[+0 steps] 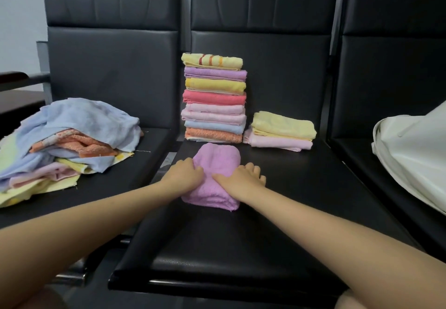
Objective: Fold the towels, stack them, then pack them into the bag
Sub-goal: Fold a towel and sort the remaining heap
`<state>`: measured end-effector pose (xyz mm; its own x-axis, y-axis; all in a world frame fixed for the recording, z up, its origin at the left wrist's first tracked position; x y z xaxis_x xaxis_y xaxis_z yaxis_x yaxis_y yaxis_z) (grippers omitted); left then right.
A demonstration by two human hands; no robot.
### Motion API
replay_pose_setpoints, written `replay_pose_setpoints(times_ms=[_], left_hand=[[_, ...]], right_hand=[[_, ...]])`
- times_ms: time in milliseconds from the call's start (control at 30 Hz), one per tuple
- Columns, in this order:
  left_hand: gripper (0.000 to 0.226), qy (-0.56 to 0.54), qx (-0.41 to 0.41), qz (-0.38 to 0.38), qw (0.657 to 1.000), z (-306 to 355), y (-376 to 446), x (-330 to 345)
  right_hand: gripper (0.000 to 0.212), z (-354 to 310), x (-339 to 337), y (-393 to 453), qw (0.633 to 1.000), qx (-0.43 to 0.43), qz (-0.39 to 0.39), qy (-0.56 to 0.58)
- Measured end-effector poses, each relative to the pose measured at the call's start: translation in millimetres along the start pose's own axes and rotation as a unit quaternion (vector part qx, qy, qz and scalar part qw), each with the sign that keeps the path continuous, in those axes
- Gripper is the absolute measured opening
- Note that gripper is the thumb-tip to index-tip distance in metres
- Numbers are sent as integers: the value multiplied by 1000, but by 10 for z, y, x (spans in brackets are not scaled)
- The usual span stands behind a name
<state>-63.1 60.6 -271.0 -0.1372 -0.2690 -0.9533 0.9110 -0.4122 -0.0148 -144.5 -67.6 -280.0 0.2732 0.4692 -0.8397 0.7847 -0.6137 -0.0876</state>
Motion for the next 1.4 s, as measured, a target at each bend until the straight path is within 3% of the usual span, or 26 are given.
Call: replay_pose_setpoints(times_ms=[200,267,400,500,533,567,633,667,700,767,967,1033,1100,1200,1267,1300,1333,1400], left_hand=[[42,25,15,32,999,-81,-48,76],[43,13,16,31,999,-101,-35,59],[58,-35,19,-6,999,-78,-24,-24],[72,-164,2,-39,986,26,-115,-174],[70,-266,-1,-66,962,48,-142,-205],[65,-393,9,-116,912,86,-176,-237],[61,-578,21,-250,776,169,-276,-322],[65,-613,21,-295,733,189,-297,-339],[69,-623,21,-315,716,203,-305,-353],[68,-632,-1,-307,712,233,-281,-364],[39,-746,-48,-105,656,450,-187,-380],[43,-753,-42,-74,652,544,-157,-363],[46,-738,-26,-100,666,657,-132,-308],[25,-726,-28,-137,673,796,-20,-154],[24,-751,-32,-81,655,834,101,-129],[31,-758,-43,-40,649,838,148,-145],[37,-749,-51,4,661,831,219,-157],[46,-668,-29,79,739,857,348,-220]], right_hand=[[92,-79,-58,52,995,49,-23,86],[84,-103,-71,67,982,54,-41,178],[39,-236,-214,-26,888,42,-81,451],[25,-314,-366,-98,808,24,-132,574],[26,-329,-419,-119,787,19,-153,598],[26,-323,-463,-126,772,17,-174,611],[22,-295,-555,-154,753,9,-217,622],[21,-280,-600,-169,741,9,-238,628],[20,-263,-641,-180,731,13,-253,634],[22,-209,-680,-160,735,30,-245,631],[25,-72,-620,-125,683,89,-166,706],[33,2,-545,-144,690,116,-150,698],[39,49,-449,-151,703,144,-174,675],[23,82,-443,-125,687,154,-142,696],[30,145,-539,-23,675,130,-85,721],[37,190,-596,65,693,108,-61,711],[38,241,-677,159,720,88,-30,688],[29,380,-889,336,752,94,63,649]])
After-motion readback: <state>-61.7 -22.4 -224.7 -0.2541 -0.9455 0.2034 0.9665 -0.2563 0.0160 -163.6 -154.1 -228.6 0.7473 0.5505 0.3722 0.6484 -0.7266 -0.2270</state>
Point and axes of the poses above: each hand's wrist, its own y-axis towards the middle knuckle, its own x-axis out of the palm, z = x × y, the point moved 3 cm from there along y, towards the middle knuckle, and after that the axes turned 11 degrees about y, right-handed, at the moved point
